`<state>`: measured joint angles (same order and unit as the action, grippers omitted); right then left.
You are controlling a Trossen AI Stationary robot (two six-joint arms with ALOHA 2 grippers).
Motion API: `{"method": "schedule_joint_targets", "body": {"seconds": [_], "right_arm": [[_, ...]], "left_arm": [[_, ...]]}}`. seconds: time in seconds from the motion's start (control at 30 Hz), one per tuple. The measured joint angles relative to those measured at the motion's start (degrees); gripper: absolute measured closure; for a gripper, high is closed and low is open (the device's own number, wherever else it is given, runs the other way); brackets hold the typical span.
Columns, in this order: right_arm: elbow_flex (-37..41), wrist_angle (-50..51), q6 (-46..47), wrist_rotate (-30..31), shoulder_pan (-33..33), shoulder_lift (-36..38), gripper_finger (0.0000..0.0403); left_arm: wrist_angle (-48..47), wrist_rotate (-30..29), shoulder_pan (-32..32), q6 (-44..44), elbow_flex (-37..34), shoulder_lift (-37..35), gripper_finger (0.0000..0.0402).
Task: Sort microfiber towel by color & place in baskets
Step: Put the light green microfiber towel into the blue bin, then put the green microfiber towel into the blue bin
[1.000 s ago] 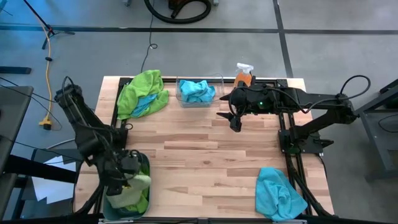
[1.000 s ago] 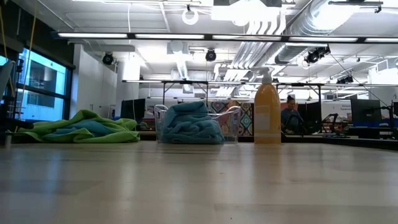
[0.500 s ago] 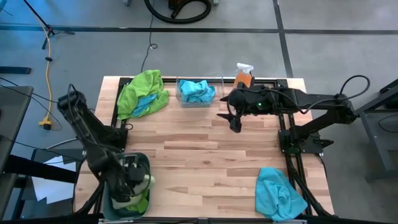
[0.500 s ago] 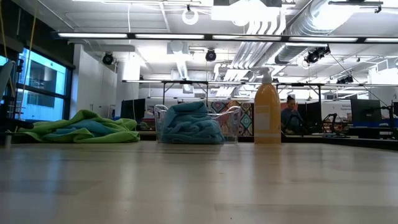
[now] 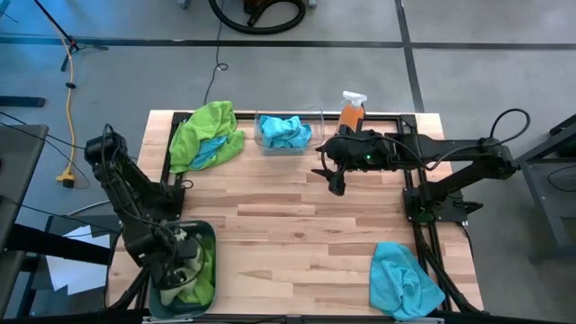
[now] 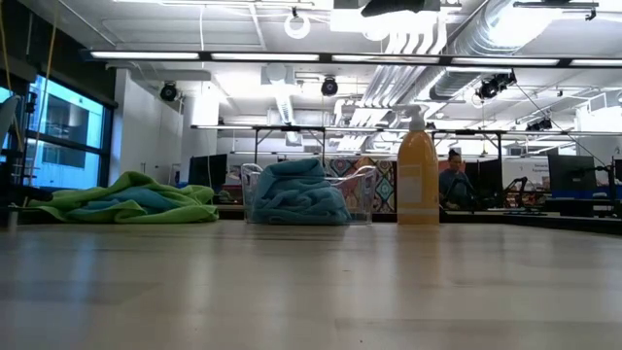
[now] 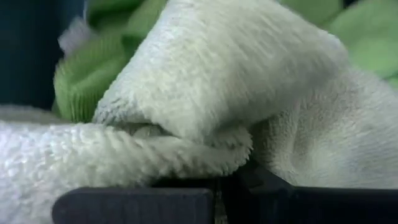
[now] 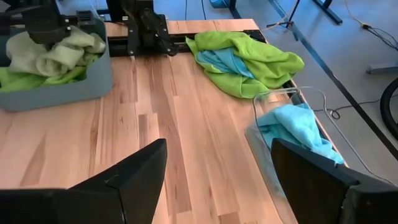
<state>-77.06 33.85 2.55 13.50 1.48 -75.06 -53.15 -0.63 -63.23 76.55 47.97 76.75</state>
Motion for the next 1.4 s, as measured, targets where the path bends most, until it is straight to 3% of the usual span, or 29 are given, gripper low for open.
{"method": "schedule_joint_targets", "body": {"seconds": [0.2, 0.43, 0.6, 0.77, 1.0, 1.2, 1.4], "right_arm": [[0.00, -0.11, 0.01, -0.10, 0.00, 0.01, 0.0116], [0.04, -0.81, 0.00, -0.15, 0.00, 0.20, 0.0116], [0.04, -1.80, 0.00, -0.16, 0.00, 0.25, 0.0116], [0.04, -2.04, 0.00, -0.17, 0.00, 0.25, 0.0116], [-0.59, -3.86, -0.11, -0.20, 0.00, 0.38, 0.0116], [-0.66, -5.62, -0.24, -0.24, 0.00, 0.59, 0.0116], [-0.66, -9.82, 1.44, -3.23, 0.00, 0.58, 0.0116]], "left_arm": [[3.47, -7.06, 2.00, -0.59, -1.48, 0.76, 0.0401], [12.79, 1.86, 5.17, -2.18, -7.58, 1.39, 0.0401], [12.31, 3.72, 7.01, -8.01, -5.87, -2.94, 0.0401], [10.63, 5.08, 8.24, -8.55, -4.27, -9.29, 0.0395], [2.50, 4.38, 10.72, -7.80, 0.32, -16.55, 0.0347], [2.46, -2.82, 13.46, -7.89, 4.77, -21.03, 0.0284], [7.24, -23.95, 21.28, -17.45, 8.33, -22.50, 0.0227]]}}
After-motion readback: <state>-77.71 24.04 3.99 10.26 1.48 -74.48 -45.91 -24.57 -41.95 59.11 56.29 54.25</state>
